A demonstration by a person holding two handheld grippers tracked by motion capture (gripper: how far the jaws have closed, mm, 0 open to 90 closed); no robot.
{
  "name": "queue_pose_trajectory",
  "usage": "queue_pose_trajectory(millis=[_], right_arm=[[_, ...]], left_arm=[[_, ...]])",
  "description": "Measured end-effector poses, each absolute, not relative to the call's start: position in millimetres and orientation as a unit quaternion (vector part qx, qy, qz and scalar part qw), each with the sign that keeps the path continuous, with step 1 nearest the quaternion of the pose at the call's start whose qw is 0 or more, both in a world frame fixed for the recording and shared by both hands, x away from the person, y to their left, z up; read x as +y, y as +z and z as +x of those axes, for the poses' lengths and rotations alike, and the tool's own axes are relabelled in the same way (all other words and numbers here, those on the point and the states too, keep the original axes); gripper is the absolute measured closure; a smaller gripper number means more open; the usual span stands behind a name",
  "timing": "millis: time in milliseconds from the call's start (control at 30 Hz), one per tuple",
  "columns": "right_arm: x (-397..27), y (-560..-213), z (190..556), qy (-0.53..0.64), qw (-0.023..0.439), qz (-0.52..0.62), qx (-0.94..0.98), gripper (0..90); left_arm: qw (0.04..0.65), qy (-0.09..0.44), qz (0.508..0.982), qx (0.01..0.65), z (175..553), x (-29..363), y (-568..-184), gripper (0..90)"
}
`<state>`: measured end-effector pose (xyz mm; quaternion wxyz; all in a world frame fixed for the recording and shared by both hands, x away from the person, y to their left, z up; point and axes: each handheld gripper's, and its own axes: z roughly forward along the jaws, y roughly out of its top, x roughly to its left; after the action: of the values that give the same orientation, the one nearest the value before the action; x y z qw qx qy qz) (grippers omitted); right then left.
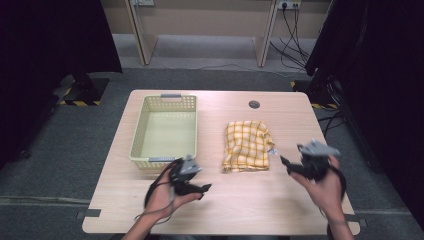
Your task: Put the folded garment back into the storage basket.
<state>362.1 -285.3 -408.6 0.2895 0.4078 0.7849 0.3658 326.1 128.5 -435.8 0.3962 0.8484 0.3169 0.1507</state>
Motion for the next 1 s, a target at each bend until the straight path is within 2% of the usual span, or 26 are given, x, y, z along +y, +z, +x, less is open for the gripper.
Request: queue_pose_trajectory(millis=[33, 67, 100, 267, 300, 533, 1000], right_arm=[[-300, -434, 330, 0.388, 0.261, 0.437, 0.768, 26.5], [-300, -434, 330, 0.388, 0.261, 0.437, 0.768, 26.5], [-306, -453, 309, 0.384, 0.247, 0.458, 0.763, 24.8], [-311, -469, 281, 0.402, 0.263, 0.479, 0.735, 24.4], [-314, -467, 275, 0.406, 0.28, 0.48, 0.726, 24.3], [-315, -451, 284, 0.428, 0.287, 0.476, 0.712, 22.8], [-308, -435, 323, 0.427, 0.299, 0.468, 0.714, 21.0]], left_arm=[[0.401, 0.167, 0.835, 0.339, 312, 150, -444, 23.2], [0.401, 0.167, 0.835, 0.339, 312, 150, -444, 23.1], [0.41, 0.17, 0.828, 0.343, 299, 163, -449, 23.1], [0.445, 0.182, 0.797, 0.365, 282, 183, -453, 23.1], [0.45, 0.19, 0.789, 0.372, 280, 188, -454, 23.1], [0.477, 0.213, 0.762, 0.382, 284, 193, -456, 22.8], [0.477, 0.225, 0.779, 0.34, 307, 162, -446, 22.7]])
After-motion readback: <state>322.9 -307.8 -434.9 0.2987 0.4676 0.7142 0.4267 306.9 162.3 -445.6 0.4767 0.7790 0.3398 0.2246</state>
